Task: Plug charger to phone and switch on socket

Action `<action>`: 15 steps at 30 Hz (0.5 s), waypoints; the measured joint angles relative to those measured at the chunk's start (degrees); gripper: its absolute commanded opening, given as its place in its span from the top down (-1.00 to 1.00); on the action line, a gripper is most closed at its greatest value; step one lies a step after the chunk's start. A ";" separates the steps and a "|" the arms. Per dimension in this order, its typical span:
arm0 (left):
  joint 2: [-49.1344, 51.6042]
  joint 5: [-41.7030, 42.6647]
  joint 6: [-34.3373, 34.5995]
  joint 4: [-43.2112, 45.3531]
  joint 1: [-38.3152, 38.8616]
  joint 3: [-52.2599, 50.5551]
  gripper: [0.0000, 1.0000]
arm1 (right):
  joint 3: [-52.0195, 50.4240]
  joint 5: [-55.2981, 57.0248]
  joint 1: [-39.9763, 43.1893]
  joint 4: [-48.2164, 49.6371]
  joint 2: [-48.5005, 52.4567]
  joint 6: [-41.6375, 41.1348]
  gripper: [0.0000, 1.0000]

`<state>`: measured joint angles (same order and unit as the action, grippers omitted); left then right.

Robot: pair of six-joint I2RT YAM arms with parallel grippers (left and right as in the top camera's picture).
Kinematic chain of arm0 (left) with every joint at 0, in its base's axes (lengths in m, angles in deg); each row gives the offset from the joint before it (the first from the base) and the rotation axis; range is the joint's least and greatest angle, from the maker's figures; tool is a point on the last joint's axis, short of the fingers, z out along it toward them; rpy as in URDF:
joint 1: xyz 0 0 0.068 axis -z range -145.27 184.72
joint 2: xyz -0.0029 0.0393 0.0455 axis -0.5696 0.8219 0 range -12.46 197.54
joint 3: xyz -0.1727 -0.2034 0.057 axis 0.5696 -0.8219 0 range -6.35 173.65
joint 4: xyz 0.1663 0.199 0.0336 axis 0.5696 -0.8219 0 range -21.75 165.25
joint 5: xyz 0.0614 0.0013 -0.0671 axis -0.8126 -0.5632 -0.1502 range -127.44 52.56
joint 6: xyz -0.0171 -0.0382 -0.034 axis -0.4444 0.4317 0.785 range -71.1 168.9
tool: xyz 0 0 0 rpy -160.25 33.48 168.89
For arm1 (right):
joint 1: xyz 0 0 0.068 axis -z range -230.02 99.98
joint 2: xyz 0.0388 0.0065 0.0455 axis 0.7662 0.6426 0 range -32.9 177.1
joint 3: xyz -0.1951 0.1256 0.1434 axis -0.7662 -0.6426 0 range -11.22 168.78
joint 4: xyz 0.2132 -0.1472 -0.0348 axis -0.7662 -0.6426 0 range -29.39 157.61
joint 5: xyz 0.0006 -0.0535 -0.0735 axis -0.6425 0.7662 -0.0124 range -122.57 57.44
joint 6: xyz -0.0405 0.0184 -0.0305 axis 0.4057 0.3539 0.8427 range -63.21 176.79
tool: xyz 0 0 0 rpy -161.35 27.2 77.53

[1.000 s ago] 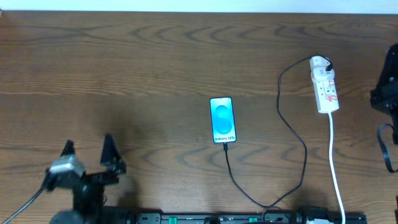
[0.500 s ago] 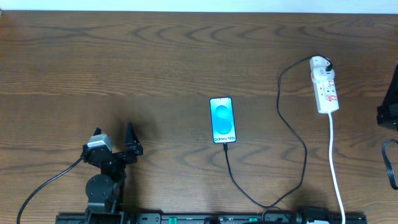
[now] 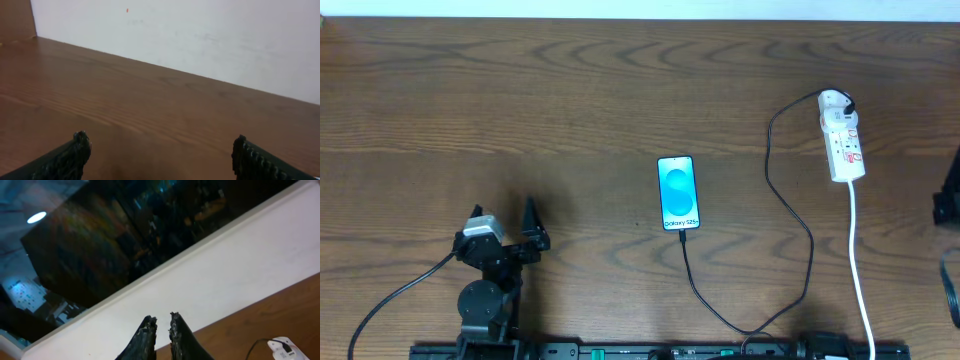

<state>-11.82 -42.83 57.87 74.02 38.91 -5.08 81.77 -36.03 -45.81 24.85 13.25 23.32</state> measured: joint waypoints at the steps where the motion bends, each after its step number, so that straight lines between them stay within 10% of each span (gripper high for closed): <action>1: 0.00 0.15 -1.05 -0.02 0.00 0.00 -0.83 | 0.00 0.00 0.00 0.02 -1.25 0.00 0.84; 15: 0.00 0.81 -6.25 -0.20 0.00 0.04 -0.83 | -0.39 -5.99 1.81 6.38 -9.38 4.61 0.95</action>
<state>-11.82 -42.02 51.62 73.82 38.91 -5.03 81.38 -42.02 -44.00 31.23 3.88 27.93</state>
